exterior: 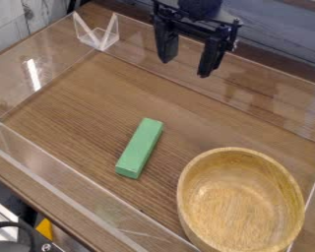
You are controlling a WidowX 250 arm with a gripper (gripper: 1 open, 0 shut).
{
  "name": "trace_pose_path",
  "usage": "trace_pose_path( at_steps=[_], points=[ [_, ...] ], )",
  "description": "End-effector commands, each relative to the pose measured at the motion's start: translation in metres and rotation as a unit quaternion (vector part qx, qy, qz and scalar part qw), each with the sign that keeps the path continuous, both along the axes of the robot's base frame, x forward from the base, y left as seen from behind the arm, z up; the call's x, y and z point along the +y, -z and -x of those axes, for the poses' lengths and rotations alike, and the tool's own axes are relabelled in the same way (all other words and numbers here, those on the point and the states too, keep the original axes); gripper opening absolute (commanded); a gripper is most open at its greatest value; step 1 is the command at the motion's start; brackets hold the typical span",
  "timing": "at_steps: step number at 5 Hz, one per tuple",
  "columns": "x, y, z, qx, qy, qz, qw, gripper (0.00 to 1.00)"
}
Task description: Put the green block in the brown bowl
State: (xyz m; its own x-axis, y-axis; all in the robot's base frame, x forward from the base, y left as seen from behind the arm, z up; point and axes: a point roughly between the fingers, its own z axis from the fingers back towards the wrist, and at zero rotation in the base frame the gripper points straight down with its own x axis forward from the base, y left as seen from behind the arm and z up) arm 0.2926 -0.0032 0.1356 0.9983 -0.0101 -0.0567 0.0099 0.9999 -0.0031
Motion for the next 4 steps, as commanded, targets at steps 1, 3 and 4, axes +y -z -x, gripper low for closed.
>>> trace_pose_path(
  at_steps=[1, 3, 4],
  points=[
    [0.004, 0.01, 0.011, 0.009, -0.01, 0.003, 0.9999, 1.0],
    [0.03, 0.052, 0.049, 0.024, -0.024, 0.001, 0.9994, 1.0],
    [0.036, 0.067, 0.057, 0.012, -0.027, -0.006, 0.9996, 1.0]
  ],
)
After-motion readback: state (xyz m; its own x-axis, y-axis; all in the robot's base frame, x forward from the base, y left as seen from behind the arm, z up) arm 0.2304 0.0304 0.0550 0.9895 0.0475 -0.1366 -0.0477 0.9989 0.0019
